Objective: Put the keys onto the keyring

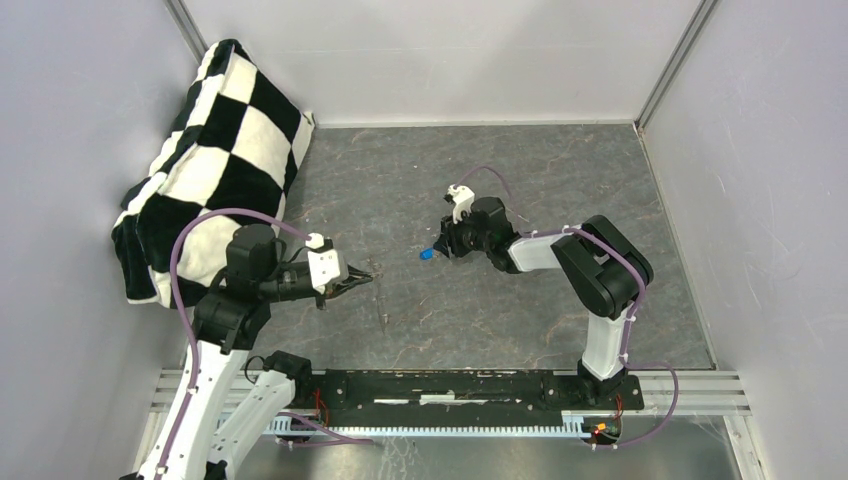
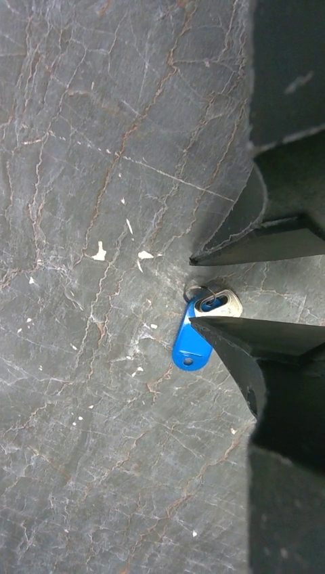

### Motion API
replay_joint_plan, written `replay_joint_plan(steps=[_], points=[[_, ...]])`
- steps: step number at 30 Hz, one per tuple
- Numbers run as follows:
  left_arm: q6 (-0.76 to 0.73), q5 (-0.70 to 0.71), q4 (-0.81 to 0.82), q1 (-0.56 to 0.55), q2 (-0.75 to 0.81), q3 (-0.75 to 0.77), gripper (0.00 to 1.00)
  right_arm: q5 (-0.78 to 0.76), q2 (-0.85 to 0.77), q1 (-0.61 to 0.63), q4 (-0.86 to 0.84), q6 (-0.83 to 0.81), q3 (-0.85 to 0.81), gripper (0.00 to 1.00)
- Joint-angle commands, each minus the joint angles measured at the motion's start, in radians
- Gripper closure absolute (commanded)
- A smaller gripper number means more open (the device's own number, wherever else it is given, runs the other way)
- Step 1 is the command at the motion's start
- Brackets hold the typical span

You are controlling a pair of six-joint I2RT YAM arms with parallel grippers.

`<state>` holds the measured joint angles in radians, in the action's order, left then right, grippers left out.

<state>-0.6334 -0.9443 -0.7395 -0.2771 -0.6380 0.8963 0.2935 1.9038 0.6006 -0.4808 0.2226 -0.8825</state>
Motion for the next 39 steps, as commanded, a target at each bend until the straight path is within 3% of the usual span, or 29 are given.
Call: replay_joint_plan(steps=[1,12,14,19,25,32,39], points=[[0.046,-0.022,0.058,0.0,-0.003,0.007,0.98,0.037,0.009,-0.001,-0.039,0.021,-0.009,0.62],[0.033,-0.02,0.058,-0.001,0.014,0.005,0.98,0.051,0.041,-0.002,-0.02,0.076,-0.024,0.72],[0.032,-0.02,0.058,0.0,0.015,0.005,0.98,0.055,0.043,-0.003,-0.027,0.083,-0.028,0.77],[0.033,-0.018,0.058,-0.001,0.021,0.004,0.98,0.09,0.036,-0.014,-0.077,0.094,-0.027,1.0],[0.041,-0.019,0.058,-0.001,0.023,0.003,0.98,0.136,-0.017,-0.02,-0.106,0.059,-0.011,1.0],[0.094,-0.017,0.058,-0.001,-0.001,0.013,0.98,0.18,-0.215,-0.009,-0.107,-0.031,0.118,1.0],[0.274,0.023,0.119,-0.001,-0.017,-0.011,0.98,0.117,-0.552,0.12,0.103,-0.2,0.197,1.0]])
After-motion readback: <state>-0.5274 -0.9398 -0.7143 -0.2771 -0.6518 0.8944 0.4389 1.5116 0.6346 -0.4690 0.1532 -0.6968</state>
